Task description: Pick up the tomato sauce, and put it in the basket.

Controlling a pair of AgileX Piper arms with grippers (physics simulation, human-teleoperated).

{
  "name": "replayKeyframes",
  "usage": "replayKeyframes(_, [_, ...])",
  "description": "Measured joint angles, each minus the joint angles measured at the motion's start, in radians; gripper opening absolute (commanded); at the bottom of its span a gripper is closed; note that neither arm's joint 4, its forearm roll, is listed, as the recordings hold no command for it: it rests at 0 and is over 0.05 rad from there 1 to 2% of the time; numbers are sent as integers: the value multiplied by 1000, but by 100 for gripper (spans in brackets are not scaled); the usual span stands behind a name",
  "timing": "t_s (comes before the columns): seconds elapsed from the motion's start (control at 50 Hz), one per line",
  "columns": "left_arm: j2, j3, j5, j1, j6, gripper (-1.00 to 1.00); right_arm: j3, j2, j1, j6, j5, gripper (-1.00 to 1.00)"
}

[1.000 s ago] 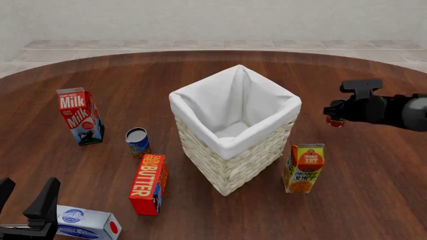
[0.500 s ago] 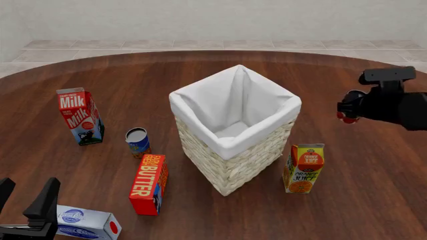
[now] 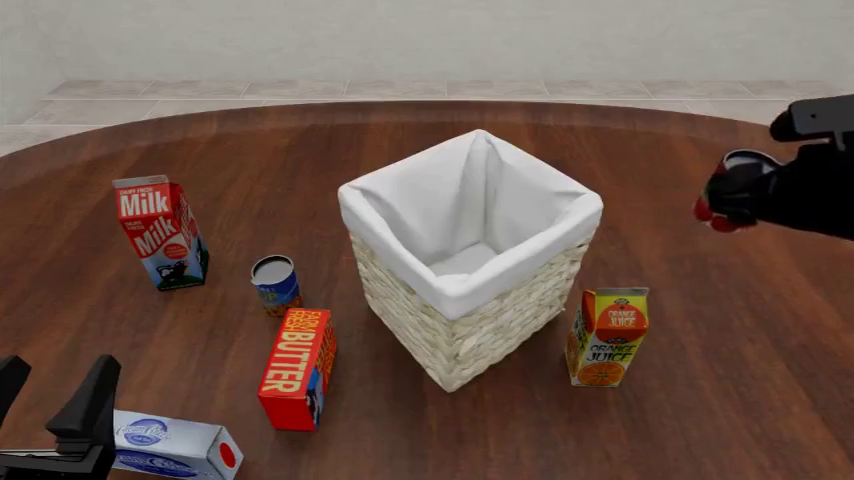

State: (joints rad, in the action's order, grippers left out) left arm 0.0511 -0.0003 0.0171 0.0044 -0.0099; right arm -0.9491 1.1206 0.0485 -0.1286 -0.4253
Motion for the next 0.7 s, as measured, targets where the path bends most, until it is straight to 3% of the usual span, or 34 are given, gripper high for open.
replayKeyframes(0.36, [10, 0, 10, -1, 0, 100, -38, -170, -53, -15, -158, -100])
replayKeyframes(0.7, [12, 0, 12, -1, 0, 100, -110, -238, -129, -28, -265, -100])
